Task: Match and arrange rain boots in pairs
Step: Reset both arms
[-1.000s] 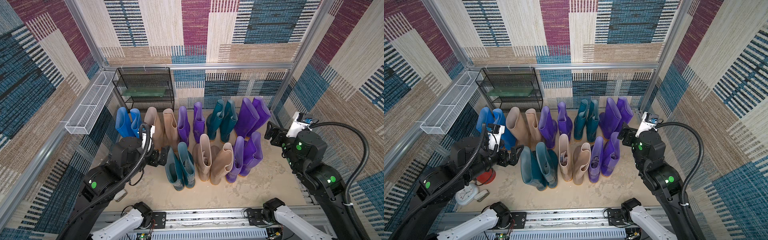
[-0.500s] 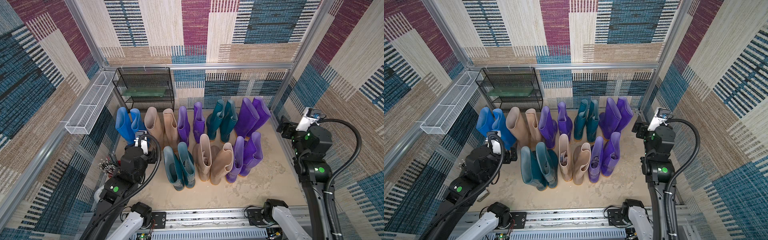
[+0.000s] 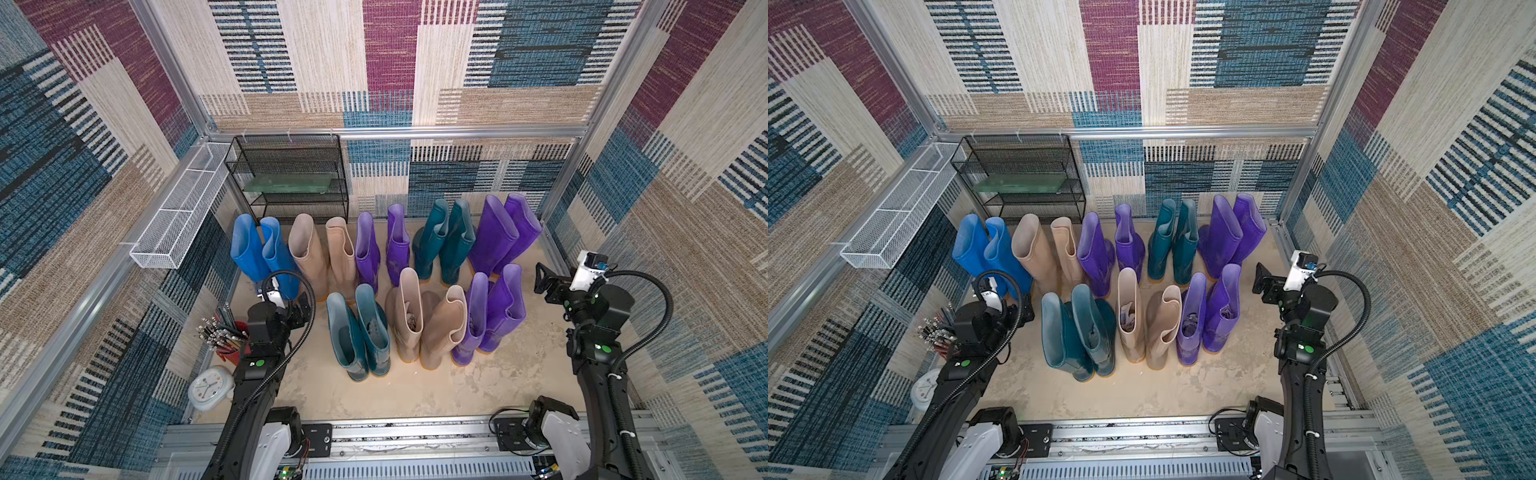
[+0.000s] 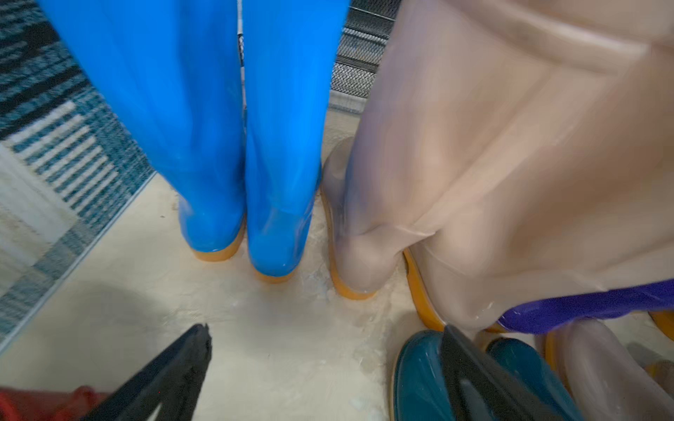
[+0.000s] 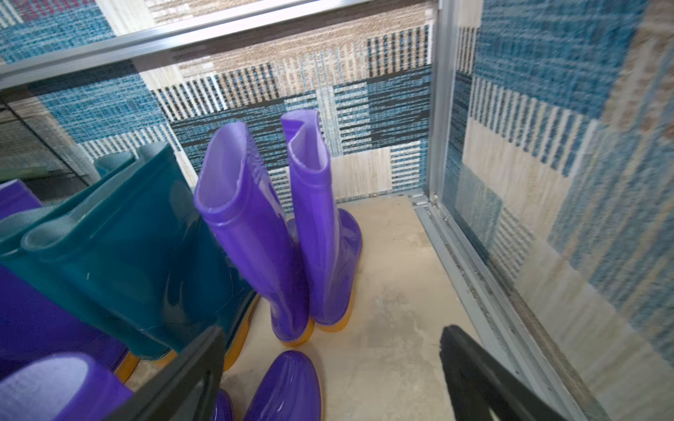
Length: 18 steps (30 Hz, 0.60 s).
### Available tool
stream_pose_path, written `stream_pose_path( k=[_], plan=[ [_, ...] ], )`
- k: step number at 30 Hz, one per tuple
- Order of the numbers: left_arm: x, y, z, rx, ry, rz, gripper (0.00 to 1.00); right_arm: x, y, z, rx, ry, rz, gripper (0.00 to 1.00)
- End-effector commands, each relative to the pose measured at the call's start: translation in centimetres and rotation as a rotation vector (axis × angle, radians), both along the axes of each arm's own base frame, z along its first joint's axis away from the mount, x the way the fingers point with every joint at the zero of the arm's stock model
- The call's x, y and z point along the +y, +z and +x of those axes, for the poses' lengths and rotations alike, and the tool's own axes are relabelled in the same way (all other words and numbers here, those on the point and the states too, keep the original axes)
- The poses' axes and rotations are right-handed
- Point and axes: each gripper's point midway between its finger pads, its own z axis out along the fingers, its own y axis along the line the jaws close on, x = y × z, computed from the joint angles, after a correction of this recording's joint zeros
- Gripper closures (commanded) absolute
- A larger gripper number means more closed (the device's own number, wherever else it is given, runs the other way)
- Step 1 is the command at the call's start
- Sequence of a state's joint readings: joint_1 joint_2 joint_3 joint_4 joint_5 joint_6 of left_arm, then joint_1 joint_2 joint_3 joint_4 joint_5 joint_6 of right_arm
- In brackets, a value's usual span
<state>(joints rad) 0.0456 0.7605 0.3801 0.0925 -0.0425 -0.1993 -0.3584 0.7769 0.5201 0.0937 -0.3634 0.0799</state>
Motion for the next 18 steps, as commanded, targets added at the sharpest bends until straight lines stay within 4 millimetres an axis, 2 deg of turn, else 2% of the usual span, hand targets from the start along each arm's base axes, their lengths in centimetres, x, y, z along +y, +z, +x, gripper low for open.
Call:
stream_pose_path(
  k=[1, 5, 6, 10, 13, 18],
  plan=[
    [-0.5, 2.2, 1.7, -0.196, -0.024, 0.008, 0.01, 0.0, 0.5, 0.3, -0.126, -0.036, -0.017, 0.05],
    [-0.5, -0.1, 2.5, -0.174, -0.032, 0.051, 0.01, 0.1, -1.9, 0.1, -0.146, -0.079, -0.062, 0.05],
    [-0.4, 0.0, 2.7, -0.197, -0.037, 0.075, 0.01, 0.0, -2.7, 0.2, -0.132, -0.088, -0.079, 0.05],
    [-1.3, -2.0, 3.9, -0.163, -0.107, 0.128, 0.01, 0.2, -5.3, 0.2, -0.124, -0.082, -0.084, 0.05],
    [-1.3, -3.7, 4.5, -0.119, -0.119, 0.143, 0.01, 1.1, -6.7, 0.5, -0.129, -0.042, -0.068, 0.05],
    [-1.5, -4.2, 5.2, -0.11, -0.143, 0.162, 0.01, 2.3, -7.7, 1.6, -0.116, 0.003, -0.039, 0.05]
  ],
)
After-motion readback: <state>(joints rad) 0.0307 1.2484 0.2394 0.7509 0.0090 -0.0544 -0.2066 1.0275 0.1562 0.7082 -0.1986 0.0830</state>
